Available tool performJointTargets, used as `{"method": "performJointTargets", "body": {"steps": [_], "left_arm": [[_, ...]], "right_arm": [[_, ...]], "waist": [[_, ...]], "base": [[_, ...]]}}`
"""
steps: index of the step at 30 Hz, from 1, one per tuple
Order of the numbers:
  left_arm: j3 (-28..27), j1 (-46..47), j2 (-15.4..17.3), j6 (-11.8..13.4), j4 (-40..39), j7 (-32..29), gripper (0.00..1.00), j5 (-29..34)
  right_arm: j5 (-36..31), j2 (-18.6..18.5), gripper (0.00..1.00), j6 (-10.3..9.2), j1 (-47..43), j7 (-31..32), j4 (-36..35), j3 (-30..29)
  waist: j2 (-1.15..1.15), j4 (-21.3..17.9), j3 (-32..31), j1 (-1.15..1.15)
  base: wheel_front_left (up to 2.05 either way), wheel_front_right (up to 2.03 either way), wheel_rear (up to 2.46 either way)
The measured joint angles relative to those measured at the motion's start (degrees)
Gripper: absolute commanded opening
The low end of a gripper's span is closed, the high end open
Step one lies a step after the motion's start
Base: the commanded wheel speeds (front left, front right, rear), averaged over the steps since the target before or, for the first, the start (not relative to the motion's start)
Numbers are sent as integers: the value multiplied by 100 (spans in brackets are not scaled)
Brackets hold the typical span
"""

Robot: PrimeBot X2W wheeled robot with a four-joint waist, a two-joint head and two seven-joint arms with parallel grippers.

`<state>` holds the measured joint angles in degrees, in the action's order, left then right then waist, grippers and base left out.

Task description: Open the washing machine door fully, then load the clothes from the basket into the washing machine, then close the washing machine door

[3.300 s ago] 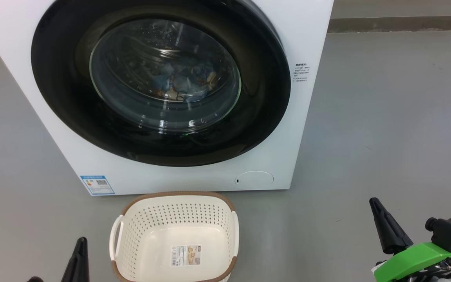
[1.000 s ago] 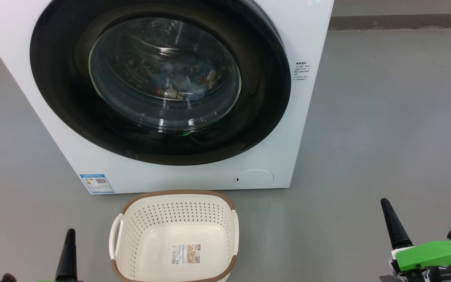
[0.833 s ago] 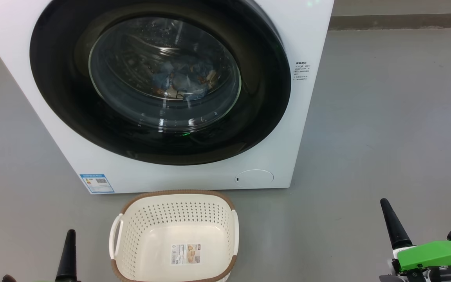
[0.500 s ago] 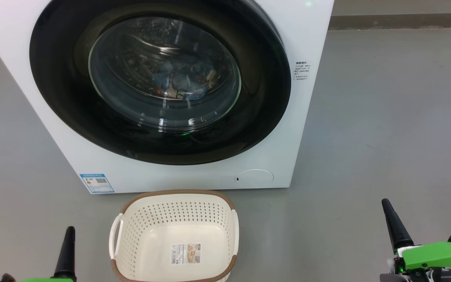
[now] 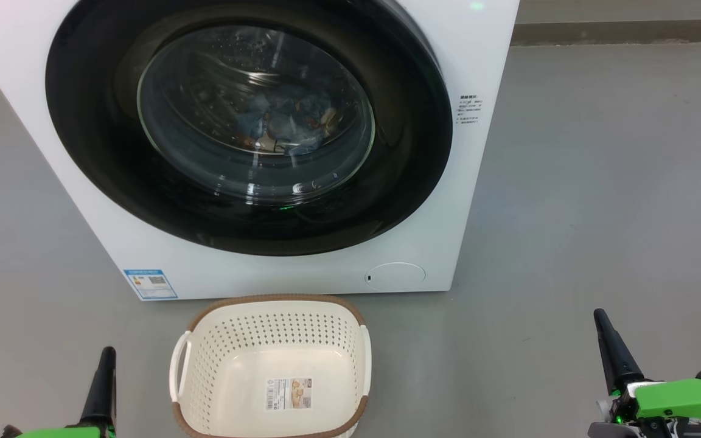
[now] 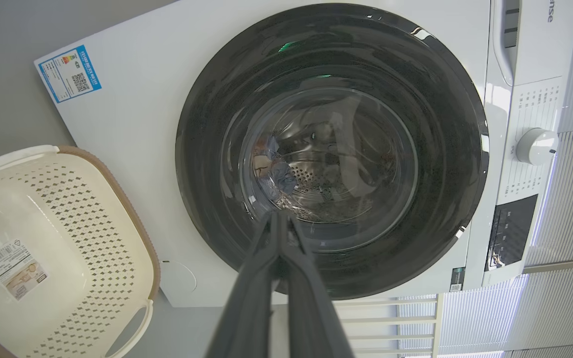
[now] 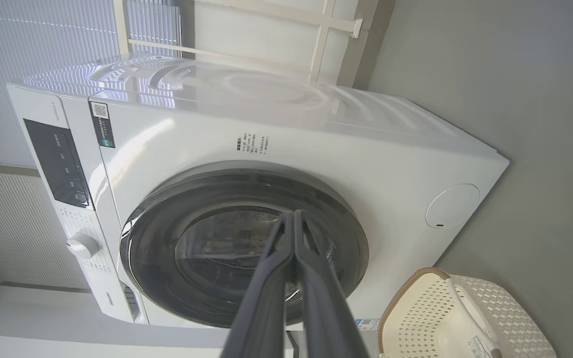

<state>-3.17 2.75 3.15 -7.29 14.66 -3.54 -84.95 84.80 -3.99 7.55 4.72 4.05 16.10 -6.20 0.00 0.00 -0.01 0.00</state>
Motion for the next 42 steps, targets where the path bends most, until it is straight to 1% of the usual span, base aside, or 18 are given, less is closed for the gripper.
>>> {"method": "performJointTargets", "body": {"steps": [14, 42], "left_arm": [[-66, 126, -23, 0, 70, -200, 0, -755], [-80, 136, -53, 0, 71, -201, 0, -757]], "right_arm": [[656, 107, 0, 0, 0, 200, -8, -162], [720, 111, 0, 0, 0, 201, -10, -169]], "waist": [[0, 0, 7, 0], [0, 0, 7, 0]], "base": [[0, 0, 0], [0, 0, 0]]}}
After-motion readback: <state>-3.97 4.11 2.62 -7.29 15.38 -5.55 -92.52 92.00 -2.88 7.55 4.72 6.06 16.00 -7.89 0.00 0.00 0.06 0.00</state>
